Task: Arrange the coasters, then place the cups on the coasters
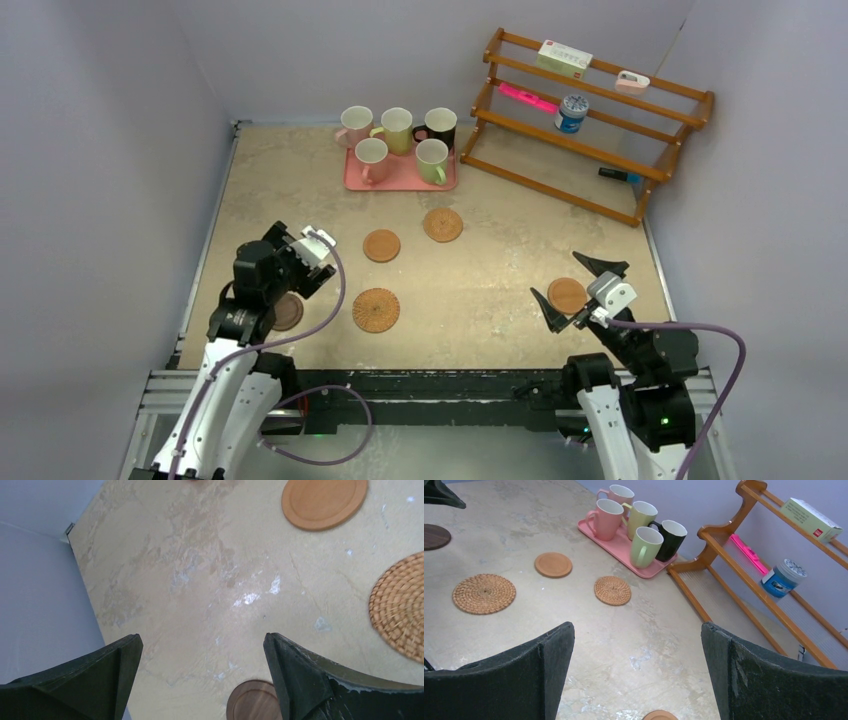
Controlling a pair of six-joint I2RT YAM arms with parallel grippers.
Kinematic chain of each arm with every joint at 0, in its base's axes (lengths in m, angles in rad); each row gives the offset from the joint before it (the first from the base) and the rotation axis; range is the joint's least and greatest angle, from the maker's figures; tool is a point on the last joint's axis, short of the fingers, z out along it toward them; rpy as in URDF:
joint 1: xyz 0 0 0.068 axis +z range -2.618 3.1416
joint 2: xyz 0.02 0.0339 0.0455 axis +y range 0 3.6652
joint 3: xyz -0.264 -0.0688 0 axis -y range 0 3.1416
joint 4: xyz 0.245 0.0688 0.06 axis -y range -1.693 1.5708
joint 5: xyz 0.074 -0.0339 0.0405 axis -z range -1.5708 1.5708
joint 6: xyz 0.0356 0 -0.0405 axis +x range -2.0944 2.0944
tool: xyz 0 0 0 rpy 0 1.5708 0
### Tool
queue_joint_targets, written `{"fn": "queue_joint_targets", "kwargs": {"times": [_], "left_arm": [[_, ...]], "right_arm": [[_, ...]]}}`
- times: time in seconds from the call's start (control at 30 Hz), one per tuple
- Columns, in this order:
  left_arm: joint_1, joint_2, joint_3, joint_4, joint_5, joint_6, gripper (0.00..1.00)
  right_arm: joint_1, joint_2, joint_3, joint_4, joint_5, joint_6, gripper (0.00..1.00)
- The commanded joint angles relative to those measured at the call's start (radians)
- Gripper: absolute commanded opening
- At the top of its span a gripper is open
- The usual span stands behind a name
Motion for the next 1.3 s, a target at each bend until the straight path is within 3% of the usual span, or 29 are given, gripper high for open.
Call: {"fn": "queue_joint_targets", "kwargs": {"times": [0.0, 0.17, 0.43, 0.93, 1.27], "left_arm": [[0.006, 0.029, 0.038, -0.055, -0.096, 0.093, 1.0], [0.006, 0.068, -0.007, -0.031, -0.2, 0.146, 1.0], [0.006, 0.147, -0.053, 0.007, -0.227, 0.192, 1.0], [0.021, 0.191, -0.035, -0.166, -0.334, 0.343, 1.0], [0.043, 0.311, -0.084, -0.08, -0.295, 0.37, 1.0]], "right_arm": [[0.0, 0.006, -0.009, -0.004, -0.011, -0.014, 0.98], [0.001, 0.0, -0.009, -0.008, -0.016, -0.014, 0.98], [0.0, -0.003, -0.014, -0.005, -0.009, -0.017, 0.98], [0.001, -0.016, -0.014, -0.008, -0.012, -0.021, 0.98], [0.0, -0.016, -0.015, -0.007, -0.013, -0.02, 0.98]]}}
